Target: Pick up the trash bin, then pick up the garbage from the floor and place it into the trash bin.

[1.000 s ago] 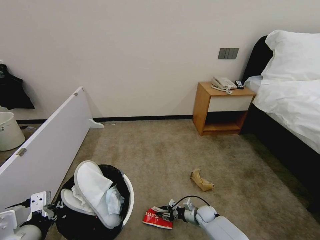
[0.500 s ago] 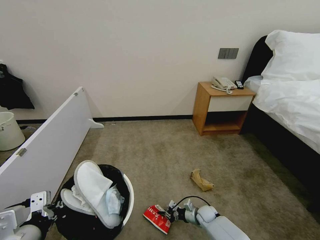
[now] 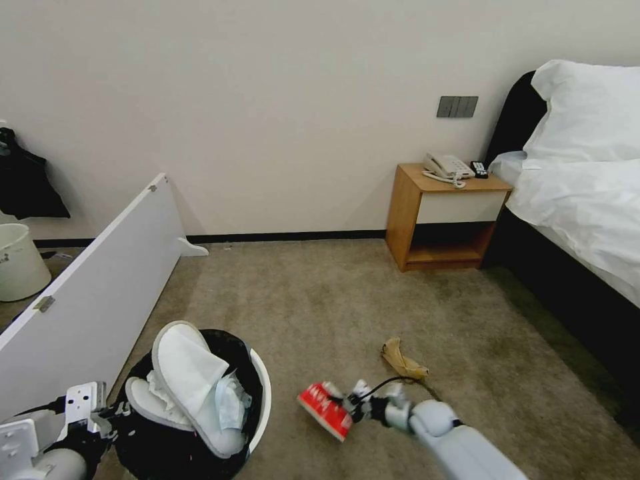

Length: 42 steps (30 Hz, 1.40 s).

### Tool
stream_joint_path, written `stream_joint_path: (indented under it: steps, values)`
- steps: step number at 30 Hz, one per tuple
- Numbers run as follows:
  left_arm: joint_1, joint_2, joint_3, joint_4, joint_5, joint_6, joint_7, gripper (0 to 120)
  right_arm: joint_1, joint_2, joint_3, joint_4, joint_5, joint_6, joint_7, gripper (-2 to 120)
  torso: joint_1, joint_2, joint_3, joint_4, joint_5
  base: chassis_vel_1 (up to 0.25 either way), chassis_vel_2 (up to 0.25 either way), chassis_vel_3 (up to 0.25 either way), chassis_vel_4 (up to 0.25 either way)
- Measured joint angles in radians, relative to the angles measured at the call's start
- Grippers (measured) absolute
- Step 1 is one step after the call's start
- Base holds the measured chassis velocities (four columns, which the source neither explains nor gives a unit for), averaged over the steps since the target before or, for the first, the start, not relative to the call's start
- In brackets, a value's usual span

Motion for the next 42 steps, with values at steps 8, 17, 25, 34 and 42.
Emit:
stream_joint_path:
  steps: [8,17,25,34,42]
  values:
    - [-0.02,0.117,0.041,-0.001,-0.067,0.0,-0.004,1,-0.174,-0.185,0.242,0.41,0.146,-0.011,0.048,0,0.0,0.0,0.0,0.0004,-0.0001,0.0,0.0,0.0,0.0]
    - [-0.014,0.246,0.056,0.004,-0.152,0.0,-0.028,1,-0.252,-0.289,0.319,0.679,0.239,-0.029,0.084,0,0.0,0.0,0.0,0.0013,-0.0002,0.0,0.0,0.0,0.0]
    - [-0.02,0.39,0.057,0.033,-0.229,0.0,-0.034,1,-0.319,-0.379,0.395,0.874,0.344,-0.037,0.137,0,0.0,0.0,0.0,-0.0001,-0.0005,0.0,0.0,0.0,0.0]
    - [-0.098,0.443,0.074,0.069,-0.273,0.0,-0.027,1,-0.229,-0.45,0.305,1.014,0.475,-0.07,0.209,0,0.0,0.0,0.0,0.0004,-0.0004,0.0,0.0,0.0,0.0]
    - [-0.177,0.44,0.081,0.112,-0.27,0.0,-0.015,1,-0.048,-0.426,0.076,1.003,0.541,-0.099,0.257,0,0.0,0.0,0.0,0.0004,-0.0005,0.0,0.0,0.0,0.0]
